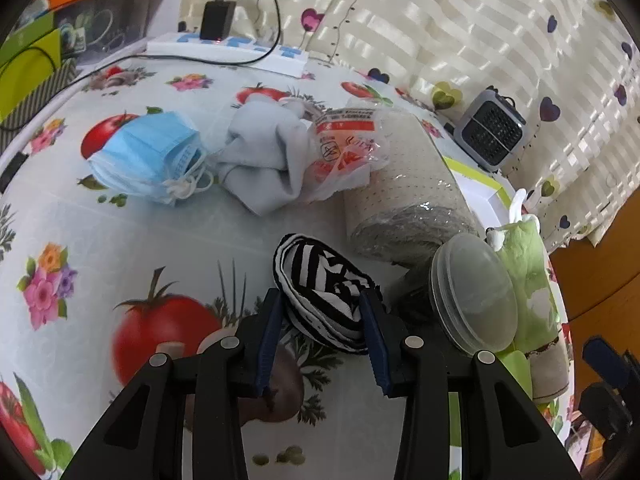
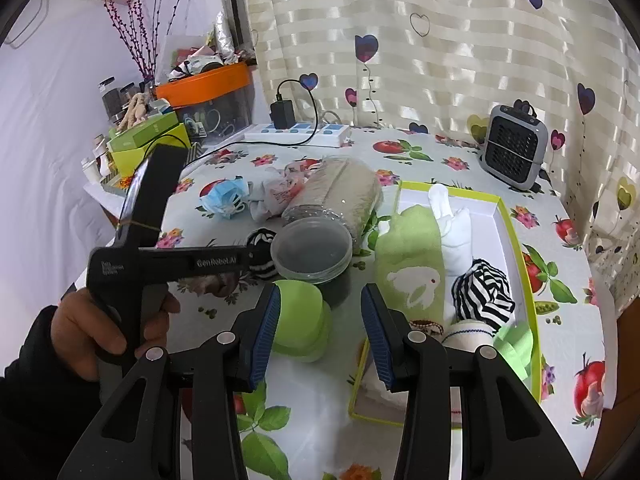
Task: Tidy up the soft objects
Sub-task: 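Grasp the small black-white striped sock with the left gripper, then grasp the clear red-printed plastic bag with the right gripper while the left gripper lifts the striped sock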
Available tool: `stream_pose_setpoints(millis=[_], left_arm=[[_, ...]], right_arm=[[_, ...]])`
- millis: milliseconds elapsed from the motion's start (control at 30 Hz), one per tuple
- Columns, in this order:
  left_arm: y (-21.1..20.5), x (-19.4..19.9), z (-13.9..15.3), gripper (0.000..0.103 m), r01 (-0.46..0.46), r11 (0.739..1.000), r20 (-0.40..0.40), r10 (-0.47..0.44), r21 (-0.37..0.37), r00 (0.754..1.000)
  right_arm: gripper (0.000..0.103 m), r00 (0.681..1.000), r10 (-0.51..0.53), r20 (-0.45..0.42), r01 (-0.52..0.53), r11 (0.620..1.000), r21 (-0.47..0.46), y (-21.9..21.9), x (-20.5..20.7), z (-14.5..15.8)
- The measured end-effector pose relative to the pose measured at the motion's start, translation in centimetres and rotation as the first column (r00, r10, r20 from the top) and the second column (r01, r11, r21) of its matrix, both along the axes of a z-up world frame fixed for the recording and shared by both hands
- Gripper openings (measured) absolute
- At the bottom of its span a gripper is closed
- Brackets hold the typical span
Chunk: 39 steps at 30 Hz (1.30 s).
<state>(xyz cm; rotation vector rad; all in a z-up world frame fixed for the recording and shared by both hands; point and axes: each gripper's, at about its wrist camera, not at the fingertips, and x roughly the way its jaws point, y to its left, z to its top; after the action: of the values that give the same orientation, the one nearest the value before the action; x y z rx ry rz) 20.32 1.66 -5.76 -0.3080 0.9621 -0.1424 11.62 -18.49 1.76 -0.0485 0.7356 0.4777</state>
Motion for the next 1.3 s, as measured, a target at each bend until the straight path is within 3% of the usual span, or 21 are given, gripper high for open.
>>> stream_pose_setpoints(millis=[67,133,233,667,900,1300], left_arm=[[-0.3,0.1,0.0,0.036,0.007,1.000,0.012,-0.007,0.012,1.000],[-0.3,0.2,0.0,0.018,0.009,1.000,0.011,-0.010,0.022,1.000],[-0.3,0.1,-0.1,0.011,0.013,0.999,0.011,-0.014,0.030,1.000],[2.9,-1.9,0.4,0.010,-0.028,1.000,0.040,0.028,0.001,0.999],[4.4,-3.0,0.7,0.010,-0.035,0.999,0.055,0.036,-0.018,0.998],[6.5,-3.7,1.3,0.010,-0.052,0.998,0.077,0.055,-0.039,0.996]], right_arm=[[0.043,1.000,-0.002,-0.001,0.002,1.000,0.001,0.0,0.2,0.1],[0.043,1.000,-0.004,0.000,0.004,1.000,0.003,0.1,0.4,0.2],[0.043,1.000,-0.002,0.008,0.002,1.000,0.001,0.3,0.8,0.6],[0.043,0.998,0.060,0.014,-0.059,0.998,-0.011,3.6,4.0,1.4],[0.043,0.992,0.128,0.008,-0.127,0.990,-0.061,6.8,8.3,2.2],[0.043,0.975,0.200,-0.096,-0.214,0.962,-0.170,11.9,15.3,-0.7]])
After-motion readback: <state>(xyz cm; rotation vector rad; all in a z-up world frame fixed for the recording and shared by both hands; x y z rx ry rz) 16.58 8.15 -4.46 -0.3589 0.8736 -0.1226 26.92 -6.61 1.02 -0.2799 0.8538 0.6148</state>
